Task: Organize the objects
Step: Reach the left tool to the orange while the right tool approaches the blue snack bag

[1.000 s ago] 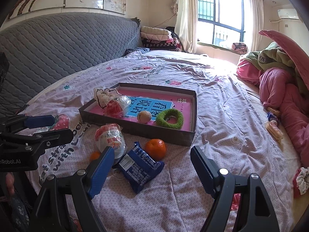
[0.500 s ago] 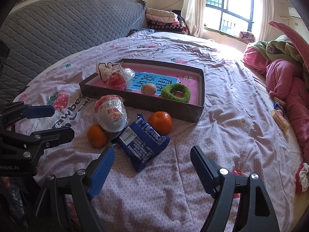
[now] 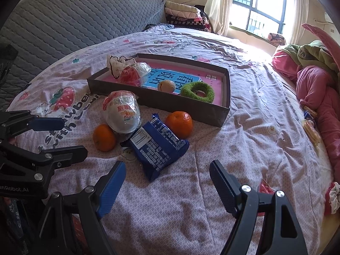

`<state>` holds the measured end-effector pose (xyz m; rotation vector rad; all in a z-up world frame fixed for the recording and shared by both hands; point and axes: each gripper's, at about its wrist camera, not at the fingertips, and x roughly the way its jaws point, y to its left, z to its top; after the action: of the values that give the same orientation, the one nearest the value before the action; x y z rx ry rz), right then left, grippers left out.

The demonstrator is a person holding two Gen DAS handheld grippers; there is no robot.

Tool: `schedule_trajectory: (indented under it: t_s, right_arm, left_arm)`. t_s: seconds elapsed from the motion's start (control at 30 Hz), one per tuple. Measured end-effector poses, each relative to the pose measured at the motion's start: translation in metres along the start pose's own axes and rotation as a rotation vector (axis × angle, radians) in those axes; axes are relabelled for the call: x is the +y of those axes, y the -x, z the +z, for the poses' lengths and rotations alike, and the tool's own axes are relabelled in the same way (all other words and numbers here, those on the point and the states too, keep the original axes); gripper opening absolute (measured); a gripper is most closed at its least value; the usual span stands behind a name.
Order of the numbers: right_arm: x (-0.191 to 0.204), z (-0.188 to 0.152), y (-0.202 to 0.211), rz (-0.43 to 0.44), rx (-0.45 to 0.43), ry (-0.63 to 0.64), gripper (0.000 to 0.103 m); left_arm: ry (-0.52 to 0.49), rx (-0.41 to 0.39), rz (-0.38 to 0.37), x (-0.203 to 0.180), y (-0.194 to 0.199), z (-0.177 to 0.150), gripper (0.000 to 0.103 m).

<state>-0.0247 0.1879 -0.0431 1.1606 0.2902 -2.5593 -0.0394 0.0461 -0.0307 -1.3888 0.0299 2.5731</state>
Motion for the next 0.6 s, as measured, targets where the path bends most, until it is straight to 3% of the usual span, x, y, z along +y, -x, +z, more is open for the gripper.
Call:
schedule_trajectory:
  t_s: [0.6]
  right_arm:
    - [-0.014,0.012,-0.029,0.047,0.066,0.027,0.080]
  left_arm:
    - [0.014,0.036,-0.035,-0.001,-0.030,0.005,0.077]
